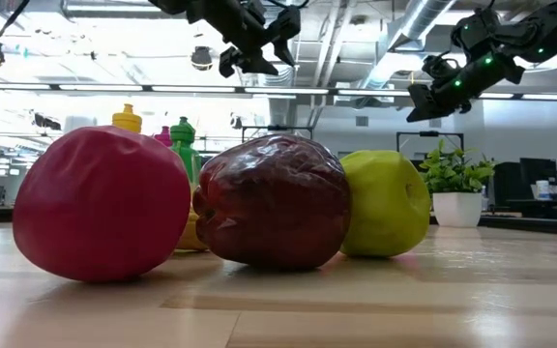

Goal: Pick & Place Food Item
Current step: Put the green apple into the pink bin

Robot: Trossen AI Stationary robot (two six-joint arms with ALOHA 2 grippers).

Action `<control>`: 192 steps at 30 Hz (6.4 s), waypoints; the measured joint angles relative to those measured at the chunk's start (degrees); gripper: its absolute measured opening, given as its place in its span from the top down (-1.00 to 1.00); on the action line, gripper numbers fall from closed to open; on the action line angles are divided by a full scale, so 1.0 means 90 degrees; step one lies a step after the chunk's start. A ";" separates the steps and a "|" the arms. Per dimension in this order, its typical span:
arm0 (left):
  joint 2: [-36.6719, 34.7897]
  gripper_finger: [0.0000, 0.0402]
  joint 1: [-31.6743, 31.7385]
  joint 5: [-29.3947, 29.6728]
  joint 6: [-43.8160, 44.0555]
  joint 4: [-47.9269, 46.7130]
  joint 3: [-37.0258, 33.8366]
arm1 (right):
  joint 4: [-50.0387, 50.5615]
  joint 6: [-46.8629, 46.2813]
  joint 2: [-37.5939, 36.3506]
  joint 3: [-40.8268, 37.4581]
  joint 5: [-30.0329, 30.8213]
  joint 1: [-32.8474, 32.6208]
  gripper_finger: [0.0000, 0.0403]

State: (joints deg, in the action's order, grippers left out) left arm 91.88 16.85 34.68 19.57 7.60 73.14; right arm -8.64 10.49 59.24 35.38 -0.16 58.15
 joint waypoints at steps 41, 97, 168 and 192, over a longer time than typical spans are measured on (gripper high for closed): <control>-0.0920 0.28 -0.1686 -0.1514 -0.0291 -0.1656 -0.0004 | 0.0248 -0.4069 -0.0097 0.0000 -0.2334 -0.3341 1.00; -0.5168 0.62 -0.3034 -0.1562 -0.0236 0.0979 -0.4541 | 0.0812 -0.7037 0.1903 0.1179 0.2993 -0.9132 1.00; -0.5510 0.74 -0.3049 -0.1557 0.0101 0.0856 -0.4699 | 0.4739 -0.7928 0.5840 0.4690 0.0668 -0.9068 -0.52; -0.5510 0.74 -0.3049 -0.1557 0.0096 0.0853 -0.4699 | 0.6035 -0.7928 0.3198 0.4676 0.2221 -0.8187 -0.40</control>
State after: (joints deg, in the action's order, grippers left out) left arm 42.28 -10.59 20.67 20.44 15.28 30.85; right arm 45.67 -60.86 88.02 77.46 19.83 -15.53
